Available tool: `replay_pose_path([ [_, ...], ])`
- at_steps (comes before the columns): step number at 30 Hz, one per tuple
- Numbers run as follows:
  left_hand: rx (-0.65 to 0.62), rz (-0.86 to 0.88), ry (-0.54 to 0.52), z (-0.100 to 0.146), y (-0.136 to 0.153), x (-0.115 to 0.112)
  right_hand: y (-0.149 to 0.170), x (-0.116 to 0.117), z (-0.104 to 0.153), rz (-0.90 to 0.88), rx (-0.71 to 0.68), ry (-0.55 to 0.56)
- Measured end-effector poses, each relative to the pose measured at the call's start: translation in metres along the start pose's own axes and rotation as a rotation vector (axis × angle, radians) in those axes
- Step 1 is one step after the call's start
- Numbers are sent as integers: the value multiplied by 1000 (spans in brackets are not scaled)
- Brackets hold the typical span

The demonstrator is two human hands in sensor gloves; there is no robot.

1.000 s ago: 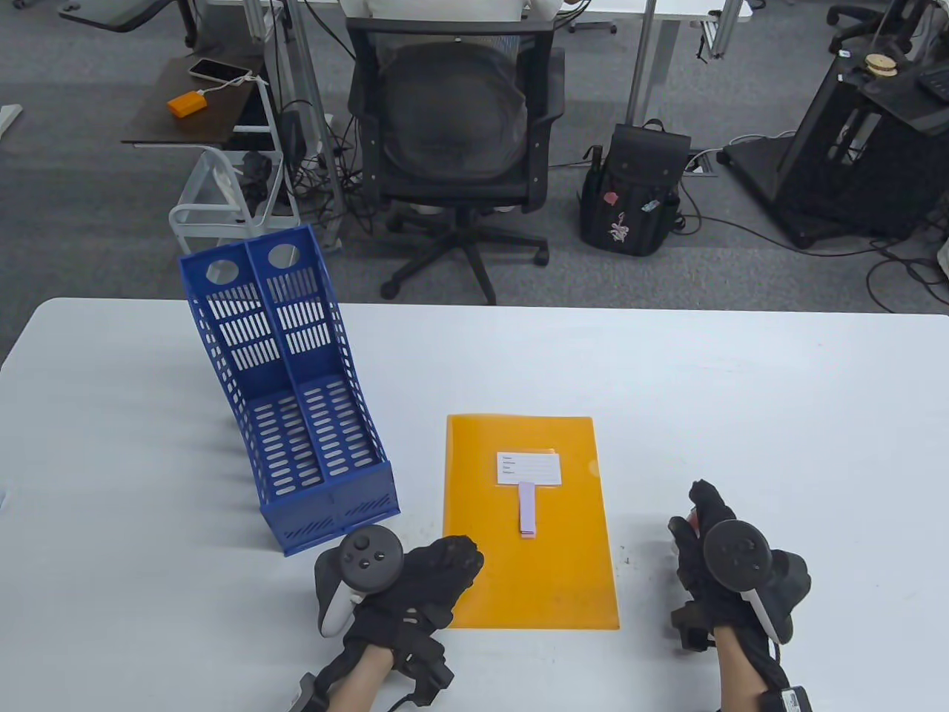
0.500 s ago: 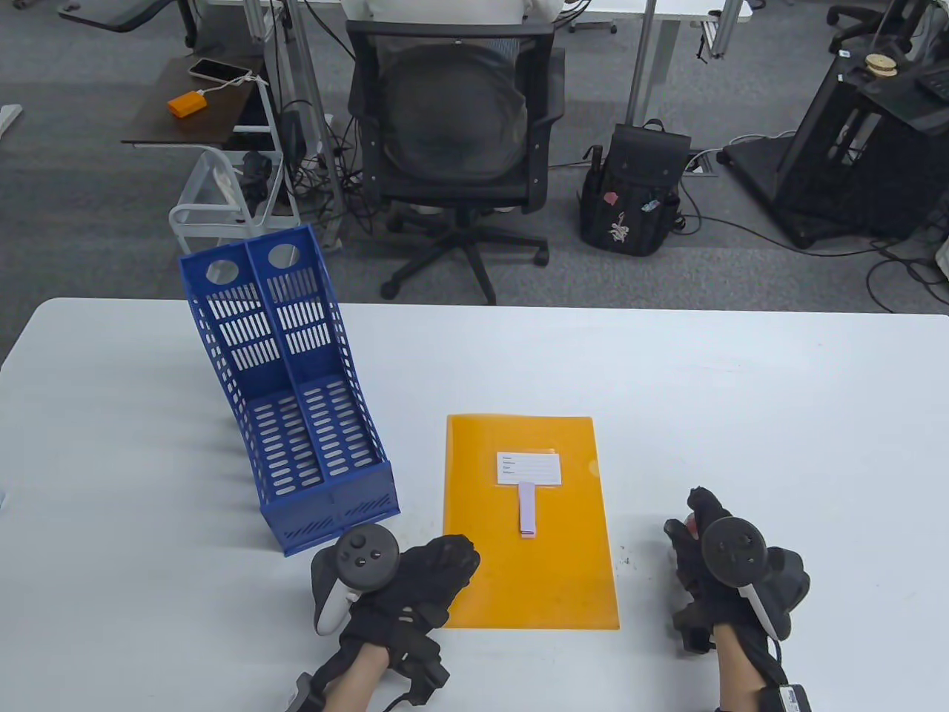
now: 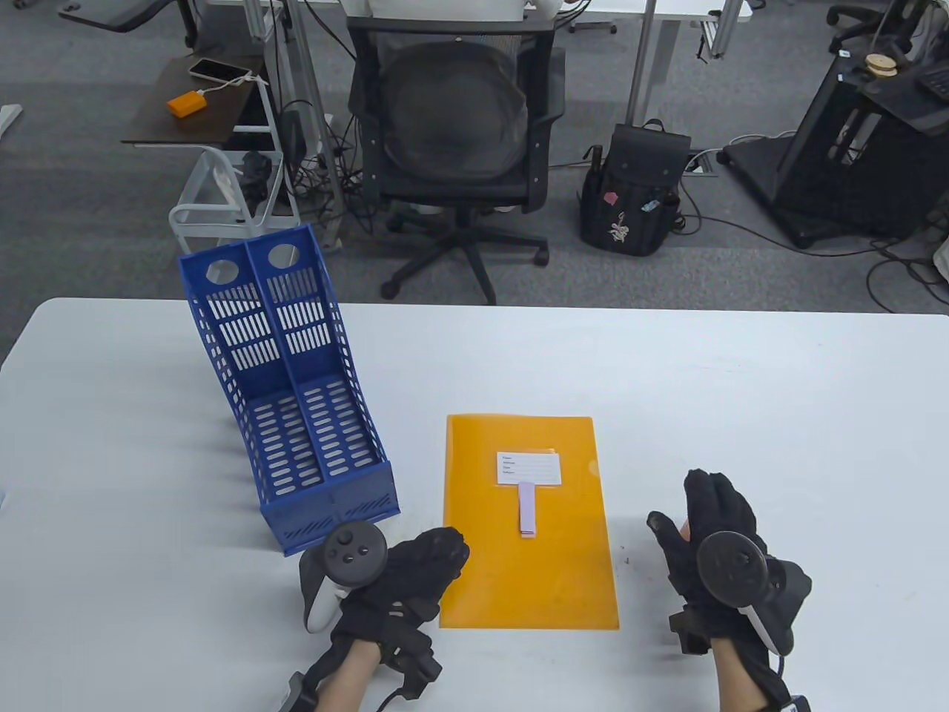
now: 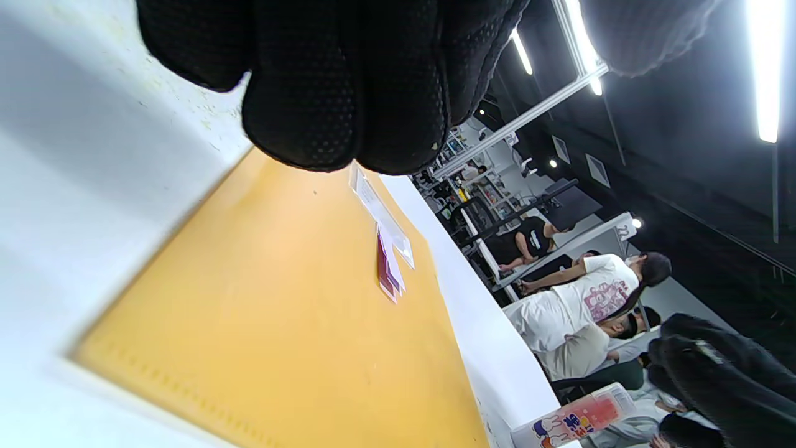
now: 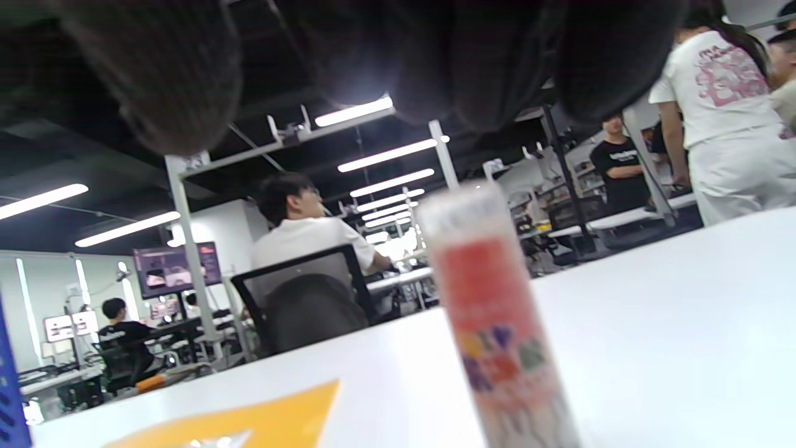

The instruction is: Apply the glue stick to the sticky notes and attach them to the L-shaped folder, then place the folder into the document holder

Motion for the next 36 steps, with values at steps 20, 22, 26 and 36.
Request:
replay_pose_path([
  [20,224,-583,69,-18,5,-27,-75,73,34,116,-303,-379],
  [22,247,-603,75,-21,4,-32,-71,87,31,162,-267,-451],
  [26,349,-730,36,-29,-2,-36,-69,103,30,217,-235,-504],
  [36,467,-787,2,-55,-6,-42,-78,113,39,278,-279,-564],
])
Point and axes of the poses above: the tracker on the back of each hand, its own y axis roughly to the little-finger side, its own z axis roughly from the fingertips to the wrist, x = y × z, the point moved 3 cm from there along -z, roughly from the wrist to the fingertips, and after that the axes turned 4 degrees about x, right-handed, at the moved point
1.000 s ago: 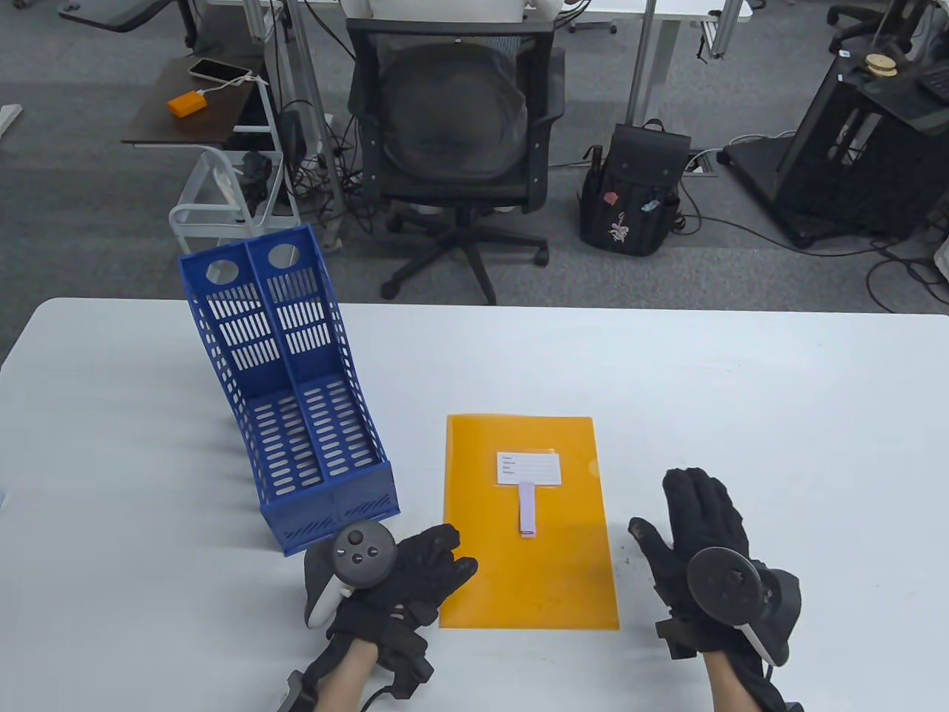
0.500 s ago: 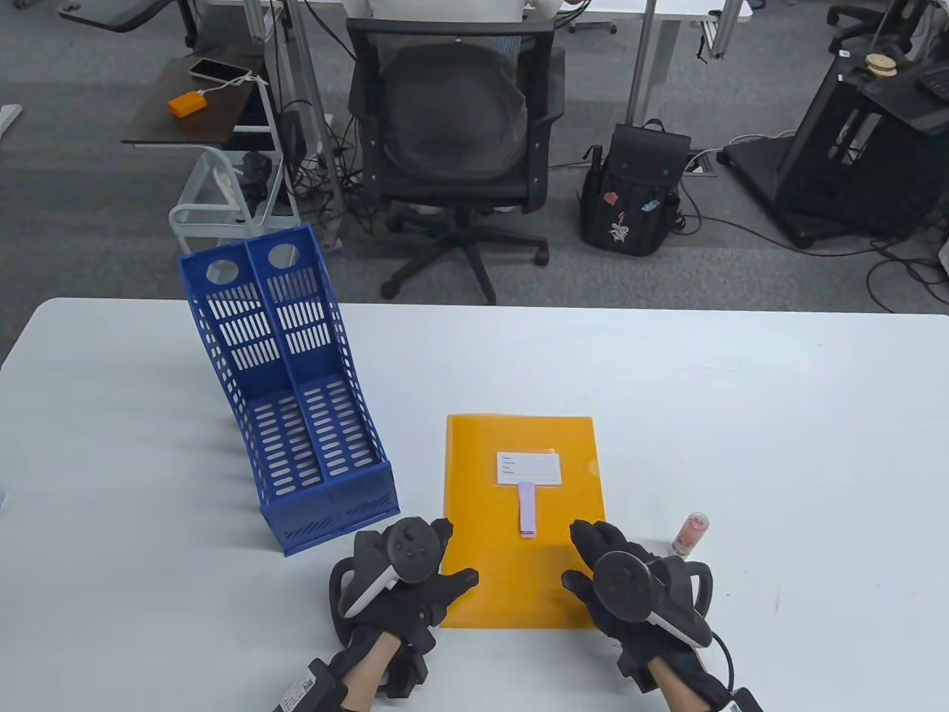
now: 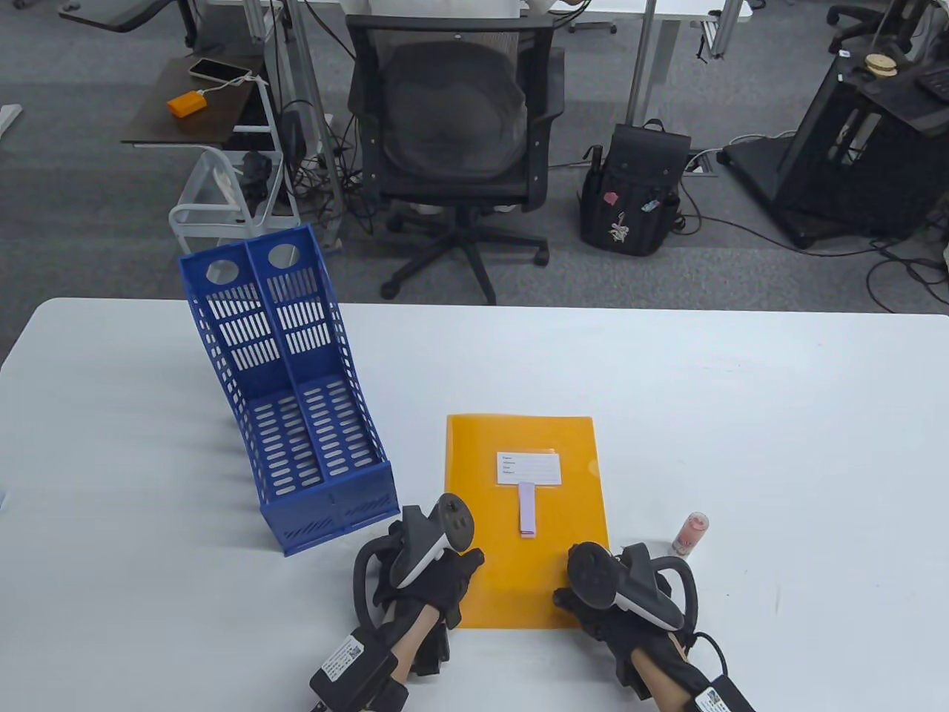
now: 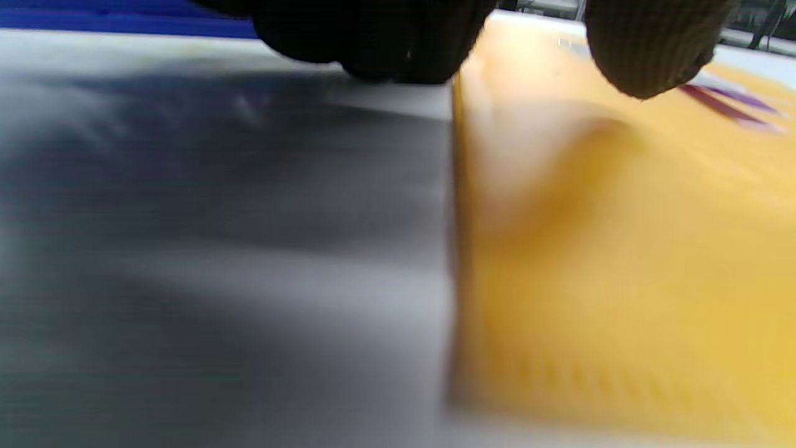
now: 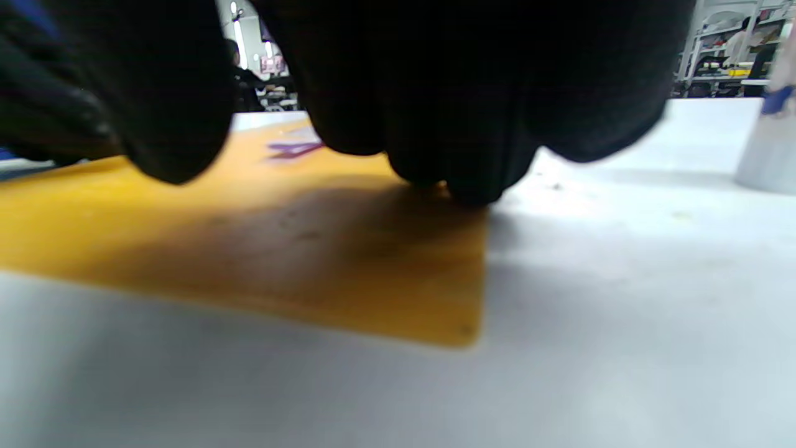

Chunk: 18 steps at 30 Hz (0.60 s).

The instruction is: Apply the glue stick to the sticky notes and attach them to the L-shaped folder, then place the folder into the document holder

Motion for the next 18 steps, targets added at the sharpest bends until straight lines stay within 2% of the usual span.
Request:
replay_pose_path([
  [7,105,12,14,-13,-4,5,3,0,-1,-13,-17,18],
  [12,132,180,59,-24,13,8,-2,1,-1,66,-47,28],
  [18,78,391,106,-26,27,12,-11,2,-1,129,-77,14],
])
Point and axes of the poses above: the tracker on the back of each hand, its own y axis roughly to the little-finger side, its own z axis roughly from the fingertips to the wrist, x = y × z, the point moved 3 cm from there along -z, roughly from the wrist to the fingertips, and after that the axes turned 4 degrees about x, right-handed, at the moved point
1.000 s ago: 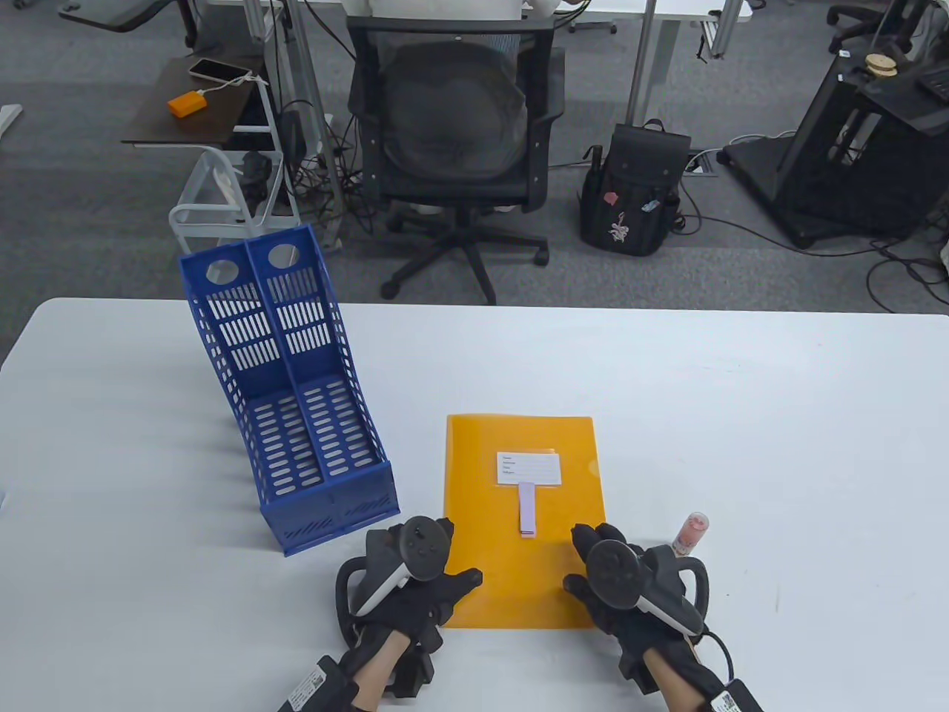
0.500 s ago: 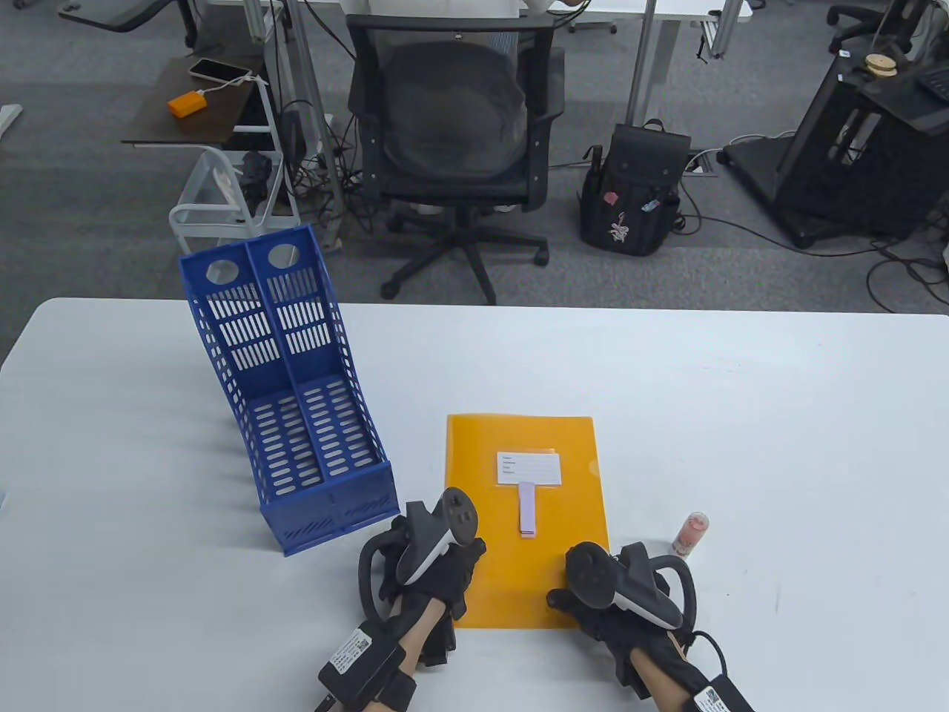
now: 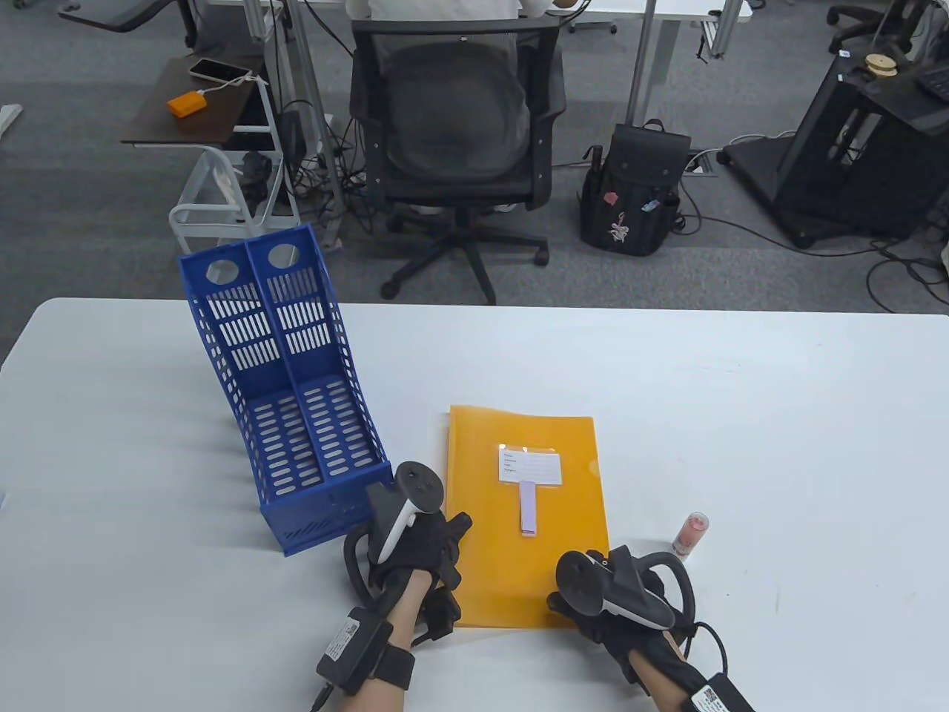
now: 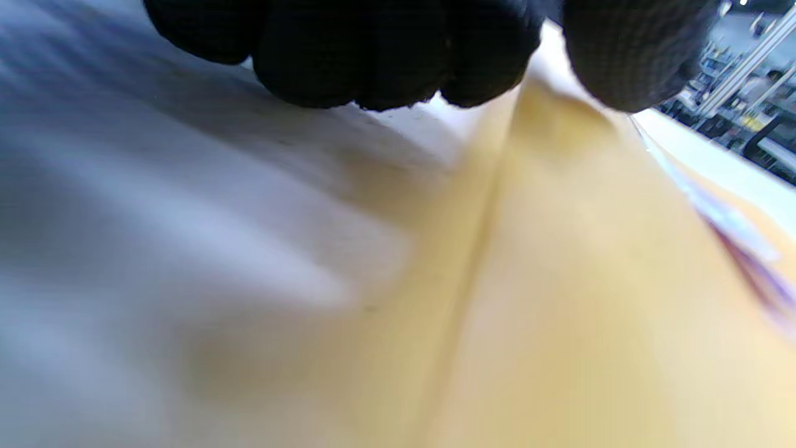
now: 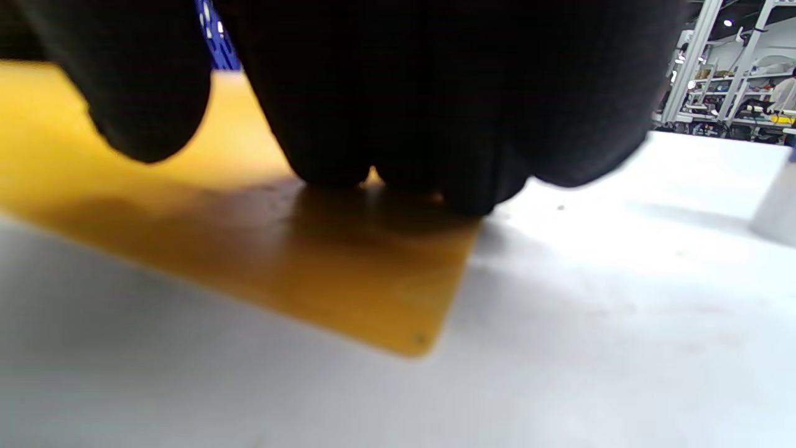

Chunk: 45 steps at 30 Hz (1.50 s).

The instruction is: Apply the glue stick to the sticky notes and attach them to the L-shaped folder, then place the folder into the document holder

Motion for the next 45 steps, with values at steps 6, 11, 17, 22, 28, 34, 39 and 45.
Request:
replay_pose_path([
  [6,-154,169,167,-2,-11,-8,1,0,1,-11,1,-3],
  [11,-252,215,173,5,-26,-5,0,0,1,-6,0,-2],
  [17,-337,134,126,13,-38,4,1,0,1,-16,10,-1],
  [22,-324,-169,44,19,-45,10,3,0,2,-31,24,-1],
  [28,-350,-164,108,21,-40,12,7,0,3,-59,55,31],
  [34,-462,-29,162,30,-39,24,10,1,6,-129,101,19],
  [39,-510,52,90,46,-30,56,11,-13,13,-173,95,153],
  [45,-587,224,-65,74,-3,112,13,-19,19,-201,93,199],
])
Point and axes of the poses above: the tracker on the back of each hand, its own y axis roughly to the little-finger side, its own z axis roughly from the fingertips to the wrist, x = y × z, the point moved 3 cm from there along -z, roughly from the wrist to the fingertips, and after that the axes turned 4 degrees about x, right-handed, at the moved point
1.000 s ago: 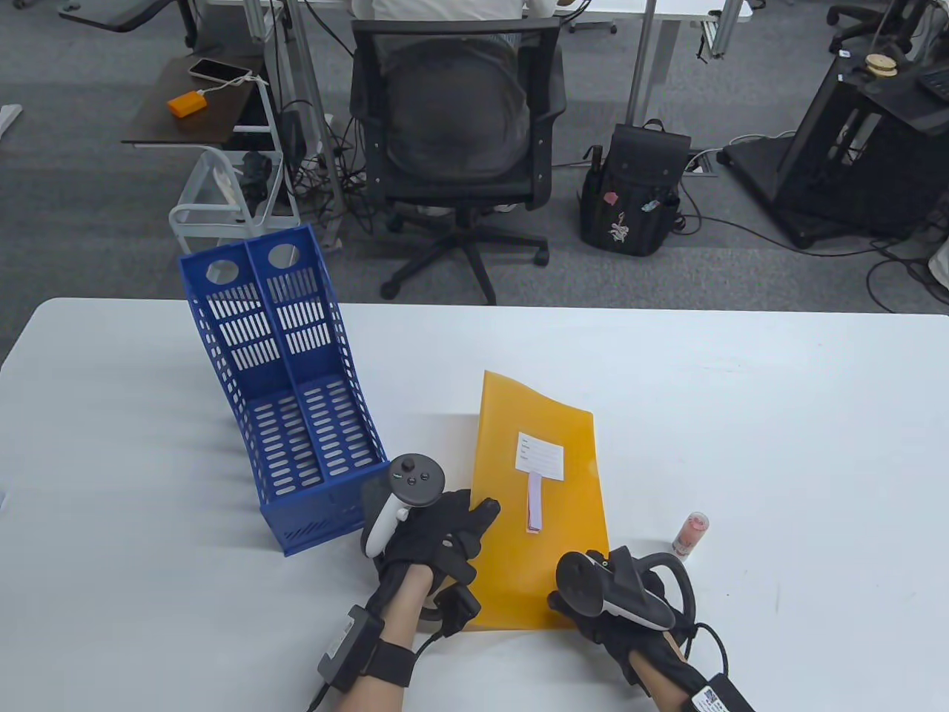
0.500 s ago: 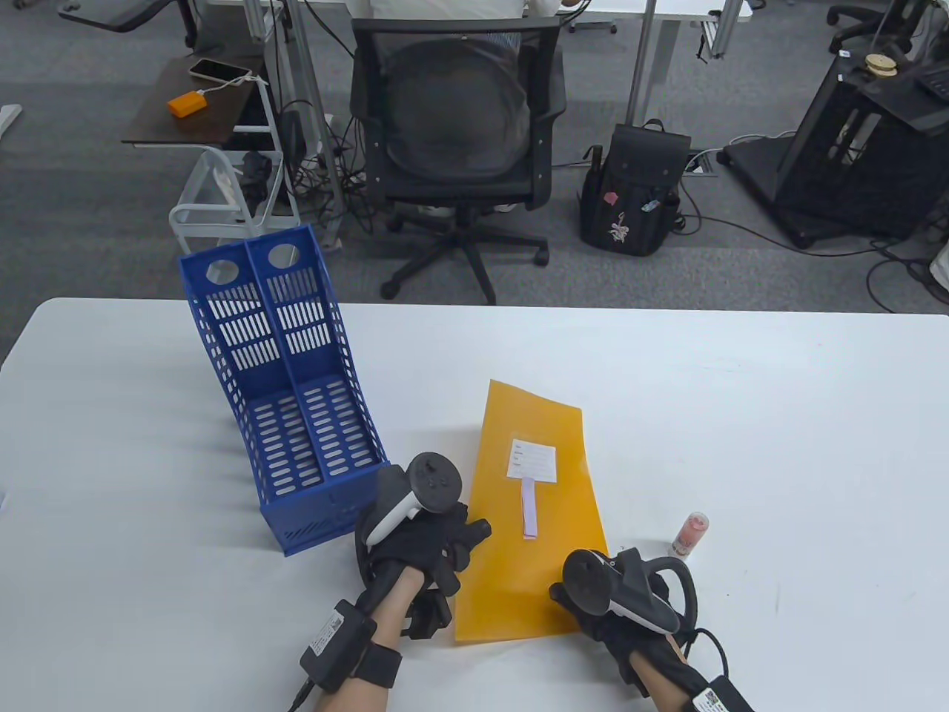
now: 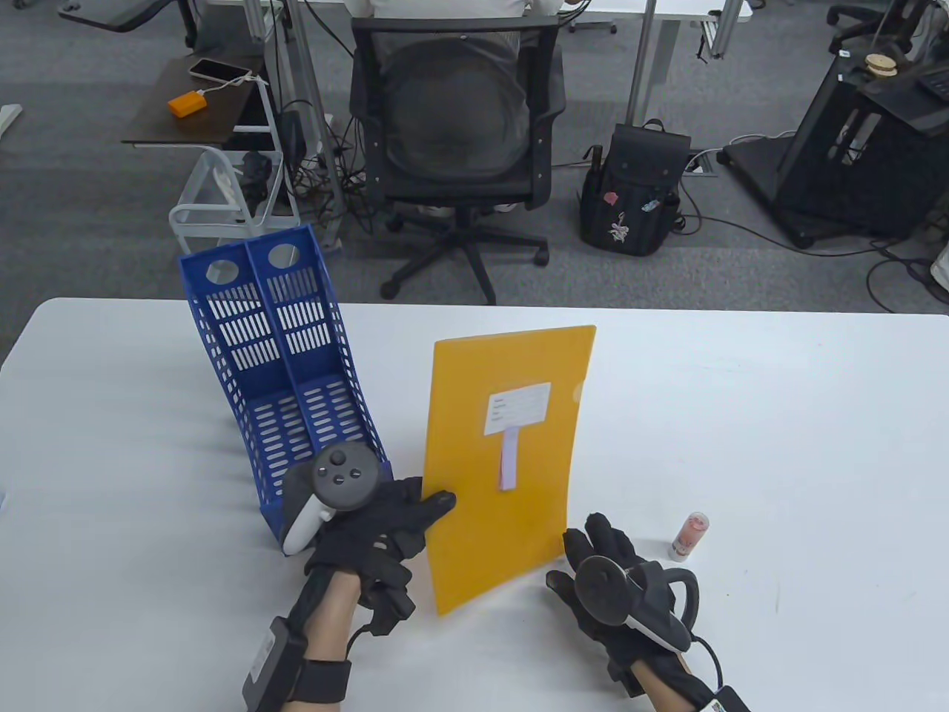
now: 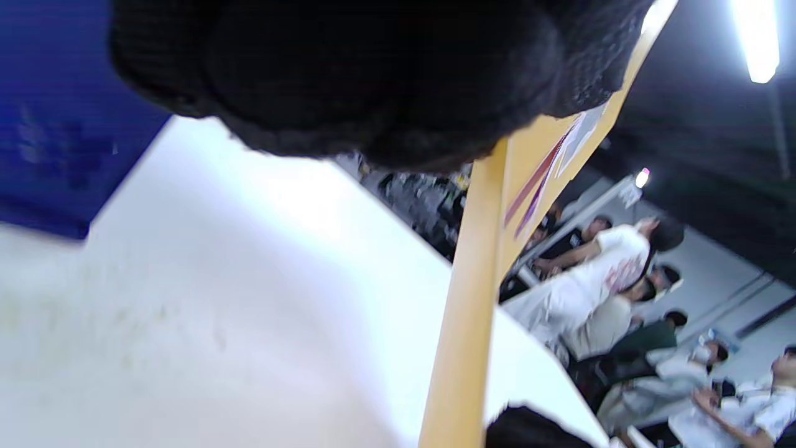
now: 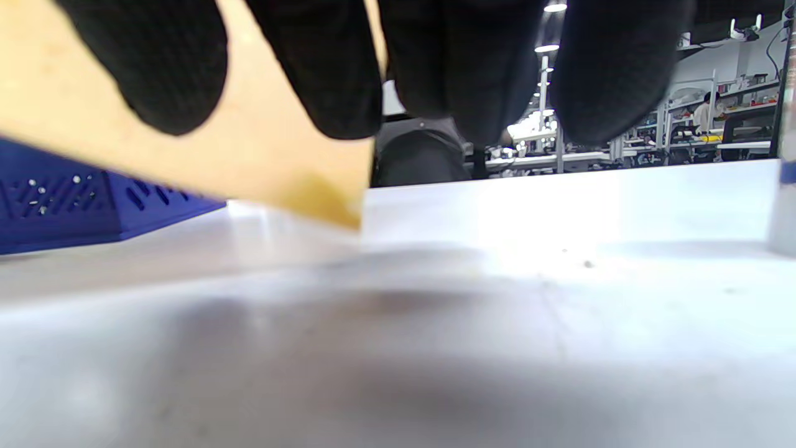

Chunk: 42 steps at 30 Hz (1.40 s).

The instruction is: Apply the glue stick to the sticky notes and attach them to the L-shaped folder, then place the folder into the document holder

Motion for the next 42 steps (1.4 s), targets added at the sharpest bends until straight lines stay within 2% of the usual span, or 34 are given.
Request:
replay_pose_path([
  [10,-90,120,-419,74,7,86,2,0,1,-32,12,-7],
  [15,-55,84,-508,100,11,113,2,1,1,-35,11,-6],
  [21,46,-111,-629,121,11,135,-1,2,2,-28,-2,-16],
  [27,117,-195,-652,126,17,145,-2,3,2,-34,-6,-17],
  [32,176,-232,-713,124,24,149,-2,4,2,-35,-4,-23],
  [42,227,-211,-678,94,37,138,-1,4,2,-37,2,-30],
])
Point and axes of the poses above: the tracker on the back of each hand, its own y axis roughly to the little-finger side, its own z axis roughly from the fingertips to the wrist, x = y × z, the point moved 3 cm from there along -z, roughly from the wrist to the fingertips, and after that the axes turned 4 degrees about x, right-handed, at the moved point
